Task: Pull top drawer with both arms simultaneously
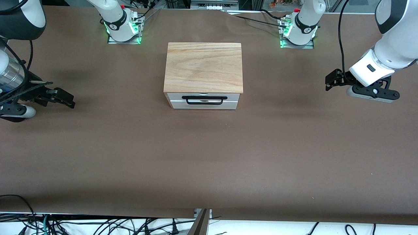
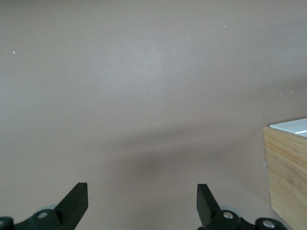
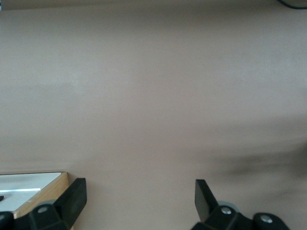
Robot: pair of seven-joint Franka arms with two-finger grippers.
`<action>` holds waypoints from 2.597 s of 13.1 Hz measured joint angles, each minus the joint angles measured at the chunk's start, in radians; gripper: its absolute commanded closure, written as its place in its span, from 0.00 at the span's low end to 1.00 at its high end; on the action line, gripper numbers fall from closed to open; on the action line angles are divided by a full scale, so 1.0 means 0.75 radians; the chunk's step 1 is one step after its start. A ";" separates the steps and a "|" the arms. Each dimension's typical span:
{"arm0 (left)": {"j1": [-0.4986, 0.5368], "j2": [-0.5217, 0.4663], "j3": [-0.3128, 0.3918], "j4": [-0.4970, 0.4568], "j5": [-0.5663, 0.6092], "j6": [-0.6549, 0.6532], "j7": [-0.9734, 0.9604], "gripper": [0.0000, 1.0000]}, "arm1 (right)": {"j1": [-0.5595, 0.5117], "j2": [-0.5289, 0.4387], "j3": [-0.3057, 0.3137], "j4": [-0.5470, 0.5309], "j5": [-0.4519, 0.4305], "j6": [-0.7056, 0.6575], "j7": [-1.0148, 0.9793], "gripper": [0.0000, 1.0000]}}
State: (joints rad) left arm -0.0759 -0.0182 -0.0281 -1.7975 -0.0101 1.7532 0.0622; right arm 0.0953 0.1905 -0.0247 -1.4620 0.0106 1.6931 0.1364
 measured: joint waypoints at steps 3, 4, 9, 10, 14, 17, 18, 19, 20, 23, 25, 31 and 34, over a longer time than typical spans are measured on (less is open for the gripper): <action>0.000 0.000 0.000 0.000 0.000 0.000 0.000 0.00 | 0.000 0.000 0.000 0.000 0.000 0.000 0.000 0.00; 0.000 0.000 0.000 0.000 0.000 0.000 0.000 0.00 | 0.000 0.001 0.000 0.000 0.000 0.000 0.000 0.00; -0.001 0.001 -0.002 0.000 0.000 -0.002 0.000 0.00 | 0.010 0.103 0.025 -0.002 0.112 -0.013 0.000 0.00; -0.004 0.009 -0.005 0.000 0.000 -0.013 0.001 0.00 | 0.020 0.132 0.029 -0.002 0.140 -0.013 0.000 0.00; -0.042 0.097 -0.027 0.018 -0.159 -0.052 0.001 0.00 | 0.060 0.234 0.034 -0.003 0.441 -0.012 0.001 0.00; -0.075 0.253 -0.031 0.092 -0.420 -0.053 0.003 0.00 | 0.022 0.352 0.026 -0.004 0.773 -0.011 -0.110 0.00; -0.093 0.316 -0.032 0.119 -0.511 -0.052 0.003 0.00 | 0.010 0.390 0.025 -0.006 0.868 -0.012 -0.176 0.00; -0.112 0.382 -0.033 0.146 -0.612 -0.052 0.004 0.00 | 0.000 0.430 0.025 -0.010 0.983 -0.012 -0.232 0.00; -0.132 0.444 -0.034 0.171 -0.716 -0.047 0.018 0.00 | -0.007 0.469 0.024 -0.018 1.107 -0.012 -0.291 0.00; -0.190 0.638 -0.034 0.212 -1.065 0.014 0.240 0.00 | -0.008 0.555 0.023 -0.075 1.312 -0.011 -0.474 0.00; -0.233 0.758 -0.034 0.218 -1.333 0.033 0.424 0.00 | -0.005 0.583 0.024 -0.146 1.467 -0.011 -0.668 0.00; -0.314 0.937 -0.029 0.222 -1.709 0.034 0.899 0.13 | 0.087 0.668 0.034 -0.353 1.886 -0.011 -1.157 0.00; -0.317 1.003 -0.030 0.218 -1.810 0.030 1.066 0.65 | 0.166 0.685 0.034 -0.410 2.031 -0.009 -1.276 0.00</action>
State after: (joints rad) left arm -0.3133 0.7343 -0.0507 -1.6340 -1.3679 1.7755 0.8616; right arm 0.2199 0.7041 0.0011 -1.7693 1.5336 1.6865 -0.8203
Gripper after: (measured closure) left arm 0.145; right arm 0.000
